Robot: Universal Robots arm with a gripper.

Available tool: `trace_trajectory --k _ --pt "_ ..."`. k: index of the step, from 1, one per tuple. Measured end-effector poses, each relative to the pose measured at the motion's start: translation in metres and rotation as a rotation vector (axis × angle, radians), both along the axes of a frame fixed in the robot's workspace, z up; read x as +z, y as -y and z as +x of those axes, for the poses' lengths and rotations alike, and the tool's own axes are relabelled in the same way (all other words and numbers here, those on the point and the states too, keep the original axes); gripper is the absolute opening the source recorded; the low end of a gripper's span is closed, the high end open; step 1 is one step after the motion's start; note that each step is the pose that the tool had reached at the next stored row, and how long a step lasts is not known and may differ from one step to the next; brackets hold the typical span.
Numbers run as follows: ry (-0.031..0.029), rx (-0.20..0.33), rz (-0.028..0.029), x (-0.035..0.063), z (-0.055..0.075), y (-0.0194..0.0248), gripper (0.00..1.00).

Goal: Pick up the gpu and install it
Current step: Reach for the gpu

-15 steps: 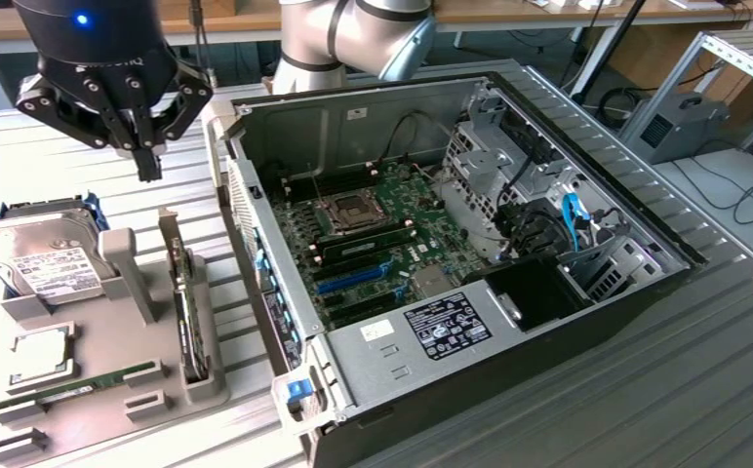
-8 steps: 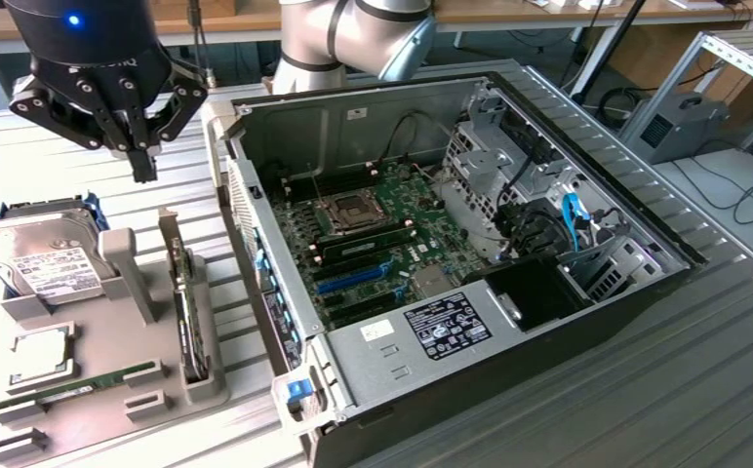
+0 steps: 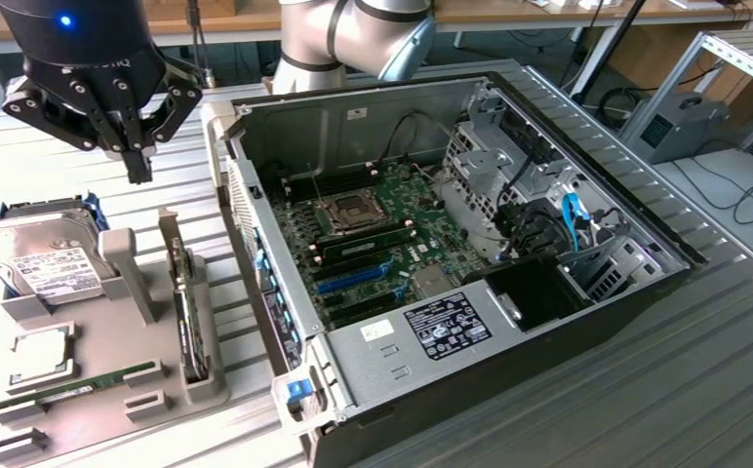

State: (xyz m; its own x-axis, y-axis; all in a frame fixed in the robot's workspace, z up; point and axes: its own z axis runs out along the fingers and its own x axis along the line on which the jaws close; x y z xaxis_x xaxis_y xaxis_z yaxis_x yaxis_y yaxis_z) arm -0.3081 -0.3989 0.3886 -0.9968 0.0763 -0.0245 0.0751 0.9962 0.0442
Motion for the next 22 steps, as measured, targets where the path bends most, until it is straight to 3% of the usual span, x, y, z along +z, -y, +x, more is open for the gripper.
trace_trajectory --k 22 --pt "0.0 0.0 -0.0001 -0.0005 -0.014 0.0 0.11"
